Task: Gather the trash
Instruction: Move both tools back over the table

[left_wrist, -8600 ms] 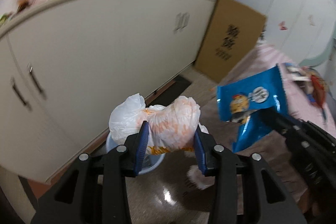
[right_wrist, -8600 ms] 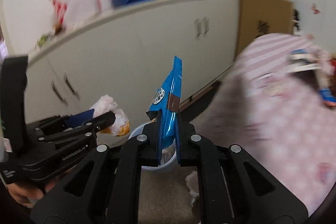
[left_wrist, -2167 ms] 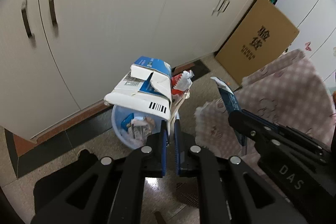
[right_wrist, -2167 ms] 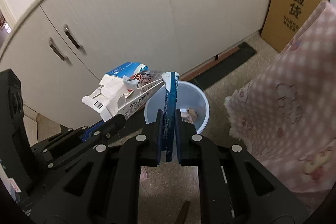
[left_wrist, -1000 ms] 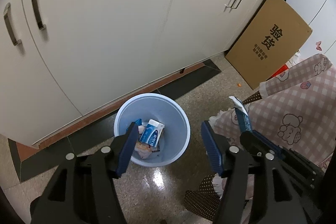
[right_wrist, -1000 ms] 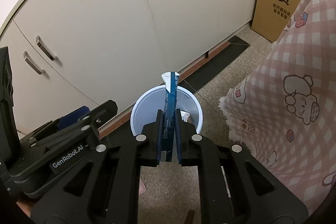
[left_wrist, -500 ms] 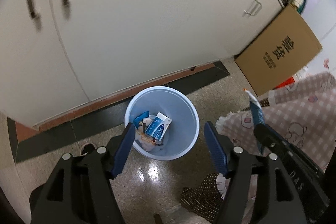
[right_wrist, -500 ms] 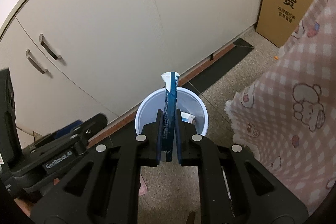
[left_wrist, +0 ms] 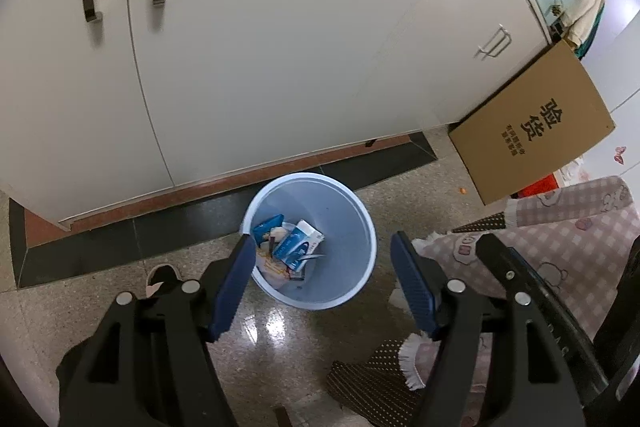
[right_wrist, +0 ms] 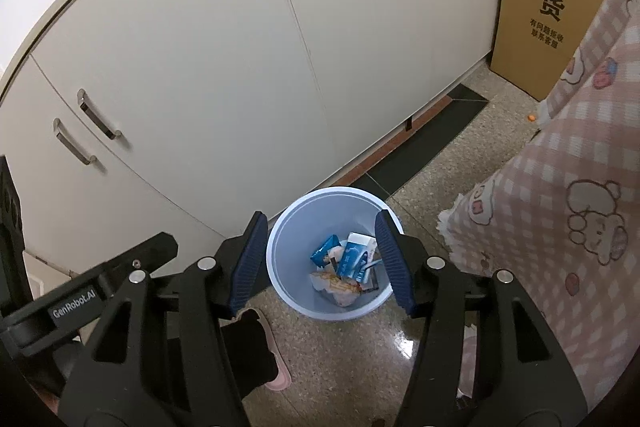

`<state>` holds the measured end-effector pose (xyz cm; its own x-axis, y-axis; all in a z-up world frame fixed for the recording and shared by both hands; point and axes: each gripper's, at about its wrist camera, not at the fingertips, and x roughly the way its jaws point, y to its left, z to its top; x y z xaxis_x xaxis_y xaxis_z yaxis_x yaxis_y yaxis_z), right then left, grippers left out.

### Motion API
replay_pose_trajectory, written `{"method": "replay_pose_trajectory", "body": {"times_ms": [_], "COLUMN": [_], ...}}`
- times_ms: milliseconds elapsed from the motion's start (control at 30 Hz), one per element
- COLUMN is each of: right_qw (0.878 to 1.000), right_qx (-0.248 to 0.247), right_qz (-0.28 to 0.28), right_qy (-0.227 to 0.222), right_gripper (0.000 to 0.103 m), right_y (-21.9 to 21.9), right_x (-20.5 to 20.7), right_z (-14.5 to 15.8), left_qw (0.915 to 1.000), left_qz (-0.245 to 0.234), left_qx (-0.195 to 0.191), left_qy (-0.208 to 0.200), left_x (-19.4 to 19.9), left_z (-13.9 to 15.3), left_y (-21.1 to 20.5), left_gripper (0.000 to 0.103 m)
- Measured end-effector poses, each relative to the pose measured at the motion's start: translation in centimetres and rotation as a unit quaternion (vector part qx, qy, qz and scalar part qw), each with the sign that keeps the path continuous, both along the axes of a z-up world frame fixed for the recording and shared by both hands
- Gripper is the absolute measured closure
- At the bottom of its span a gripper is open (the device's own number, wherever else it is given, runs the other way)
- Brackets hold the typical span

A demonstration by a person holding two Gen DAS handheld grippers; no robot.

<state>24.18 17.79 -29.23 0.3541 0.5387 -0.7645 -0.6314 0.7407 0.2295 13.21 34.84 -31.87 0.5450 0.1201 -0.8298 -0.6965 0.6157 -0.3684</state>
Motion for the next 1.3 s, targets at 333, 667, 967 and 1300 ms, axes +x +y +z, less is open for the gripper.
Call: {"method": "replay_pose_trajectory", "body": {"times_ms": [333,667,967,1300], "right_qw": [0.997,0.983,0.962,0.934], "right_qx": [0.026,0.087,0.107,0.089], "right_qz": [-0.008,-0.070,-0.178,-0.309], "right_qy": [-0.074,-0.147,-0.177,-0.157], "right_gripper": [0.047,0.041,0.037,0.037], "right_y": [-3.9,-13.8,-27.7,-41.9], "right_x": [-2.7,-4.7,-4.4,-1.1], "right_z": [7.4,16.5,20.3,19.0], "left_qw": [0.9964,0.9772,0.9461,0.9186], "left_qz": [-0.034,-0.111,-0.242,-0.357], "left_qx": [0.037,0.081,0.081,0.072], "left_qy": [-0.068,-0.162,-0.199,-0.152], "left_x": [-0.7,0.0,4.6,12.3], "left_z": [6.7,16.3,21.0,20.1], "left_y": [-3.7,-11.8,-23.8,-34.8], "left_gripper": [0.035,0.032,0.031,0.031]}}
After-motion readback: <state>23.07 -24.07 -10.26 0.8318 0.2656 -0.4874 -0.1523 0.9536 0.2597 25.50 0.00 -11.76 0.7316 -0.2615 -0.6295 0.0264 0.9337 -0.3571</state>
